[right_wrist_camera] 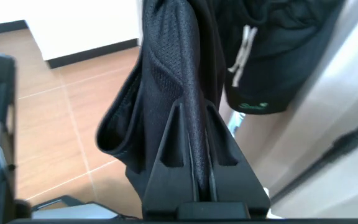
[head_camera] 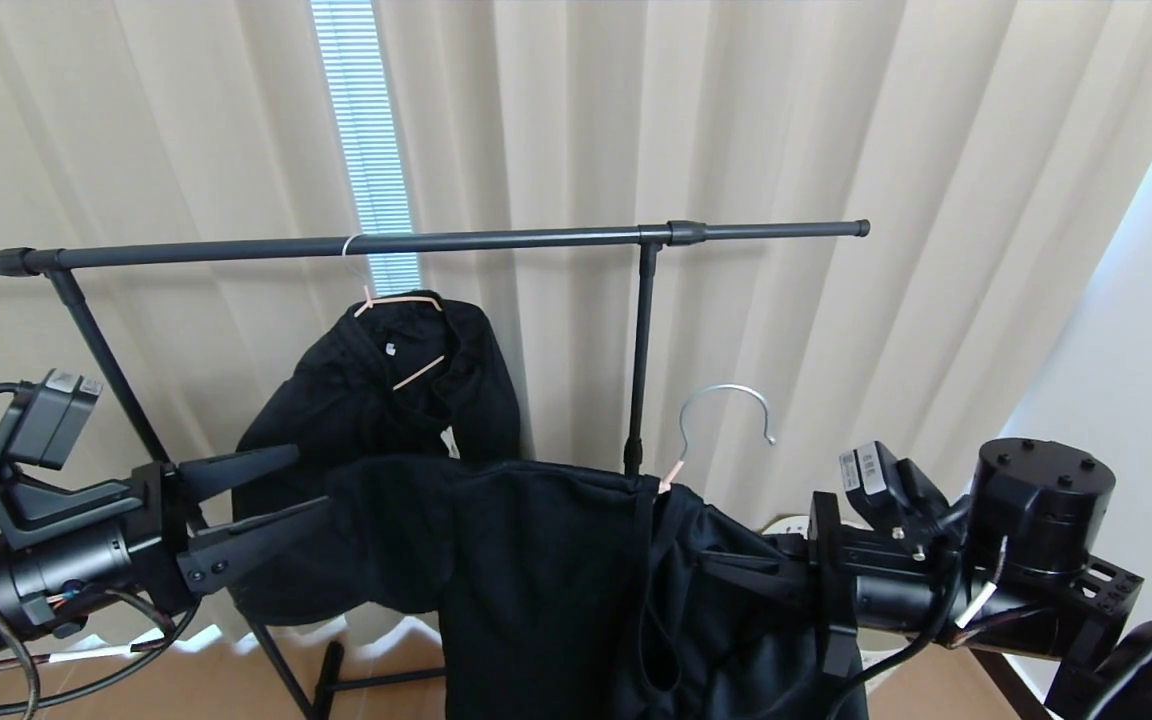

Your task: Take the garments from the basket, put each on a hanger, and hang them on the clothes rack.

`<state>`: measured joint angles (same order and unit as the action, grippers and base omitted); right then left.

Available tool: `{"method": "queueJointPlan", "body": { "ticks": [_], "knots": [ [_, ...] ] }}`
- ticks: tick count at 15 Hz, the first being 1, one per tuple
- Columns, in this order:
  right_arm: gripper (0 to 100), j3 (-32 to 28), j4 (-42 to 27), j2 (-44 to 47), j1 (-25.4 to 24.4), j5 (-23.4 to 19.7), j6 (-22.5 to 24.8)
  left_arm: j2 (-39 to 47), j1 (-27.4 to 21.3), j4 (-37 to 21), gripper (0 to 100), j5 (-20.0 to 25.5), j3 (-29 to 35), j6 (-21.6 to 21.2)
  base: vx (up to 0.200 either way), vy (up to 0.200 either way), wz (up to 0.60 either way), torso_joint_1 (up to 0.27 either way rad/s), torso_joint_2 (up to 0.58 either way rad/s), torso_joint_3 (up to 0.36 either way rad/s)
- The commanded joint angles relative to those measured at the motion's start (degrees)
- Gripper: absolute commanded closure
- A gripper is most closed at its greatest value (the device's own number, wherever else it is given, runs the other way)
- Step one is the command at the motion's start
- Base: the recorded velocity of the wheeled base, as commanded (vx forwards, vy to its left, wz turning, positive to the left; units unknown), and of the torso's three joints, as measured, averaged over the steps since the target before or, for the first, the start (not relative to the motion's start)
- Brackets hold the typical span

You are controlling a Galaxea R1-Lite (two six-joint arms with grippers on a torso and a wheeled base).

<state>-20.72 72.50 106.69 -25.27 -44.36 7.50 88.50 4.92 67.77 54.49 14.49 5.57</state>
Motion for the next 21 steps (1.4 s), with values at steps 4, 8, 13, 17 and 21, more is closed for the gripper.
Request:
{"method": "queueJointPlan", "body": {
  "ticks": [4, 8, 13, 17, 21],
  "knots": [
    [100, 0.77, 0.01, -2.45, 1.54, -4.07, -0.11, 3.78, 0.44, 0.08, 0, 0.09, 0.01, 0.05, 0.000, 0.000, 0.00, 0.000, 0.00, 0.000],
    [100, 0.77, 0.01, -3.86, 1.63, -4.07, -0.29, 4.05, -1.94, 0.00, 0, -0.18, -0.87, 0.05, 0.000, 0.000, 0.00, 0.000, 0.00, 0.000],
    [100, 0.60, 0.01, -4.56, 2.24, -3.98, -0.38, 4.31, -2.38, 0.08, 100, -0.70, -0.70, 0.05, 0.000, 0.000, 0.00, 0.000, 0.00, 0.000],
    [100, -0.11, 0.01, -4.56, 4.53, -4.15, -0.38, 5.72, -0.27, 0.08, 100, -0.70, 0.62, 0.41, 0.000, 0.000, 0.00, 0.000, 0.00, 0.000],
    [100, -0.46, 0.01, -4.65, 5.94, -4.59, -0.47, 7.56, 3.07, 0.08, 100, -0.70, 2.64, 1.11, 0.000, 0.000, 0.00, 0.000, 0.00, 0.000]
  ]
}}
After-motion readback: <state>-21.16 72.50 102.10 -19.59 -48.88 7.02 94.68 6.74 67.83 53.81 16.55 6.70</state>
